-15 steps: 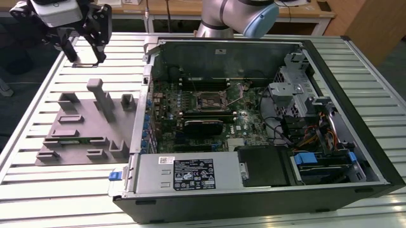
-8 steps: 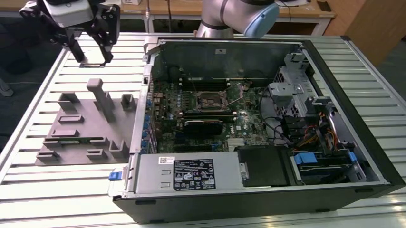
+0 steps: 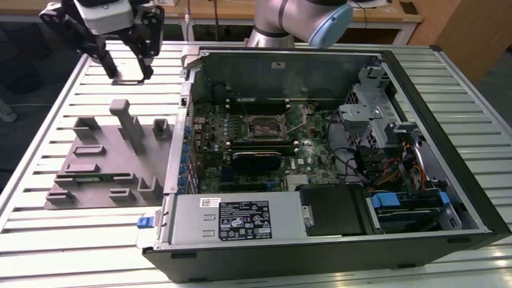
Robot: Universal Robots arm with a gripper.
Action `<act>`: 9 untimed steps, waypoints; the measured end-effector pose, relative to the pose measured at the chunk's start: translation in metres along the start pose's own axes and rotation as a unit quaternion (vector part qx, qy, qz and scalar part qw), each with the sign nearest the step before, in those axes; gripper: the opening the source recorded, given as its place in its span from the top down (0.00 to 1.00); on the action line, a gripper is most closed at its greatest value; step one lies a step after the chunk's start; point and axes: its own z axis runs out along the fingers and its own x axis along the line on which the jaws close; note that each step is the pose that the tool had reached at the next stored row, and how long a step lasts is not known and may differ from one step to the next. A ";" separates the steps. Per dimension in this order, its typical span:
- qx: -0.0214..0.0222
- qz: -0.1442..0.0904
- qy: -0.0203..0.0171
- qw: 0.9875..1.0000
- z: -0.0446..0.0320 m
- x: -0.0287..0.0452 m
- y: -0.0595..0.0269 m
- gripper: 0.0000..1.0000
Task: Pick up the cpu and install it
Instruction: 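Pick up the cpu and move it towards the insertion slot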
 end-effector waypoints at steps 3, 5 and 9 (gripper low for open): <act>0.000 0.000 0.000 1.000 0.0002 -0.0070 0.0003 0.46; 0.000 0.000 0.000 1.000 0.0002 -0.0115 0.0005 0.46; 0.000 0.000 0.000 1.000 0.0004 -0.0205 0.0009 0.46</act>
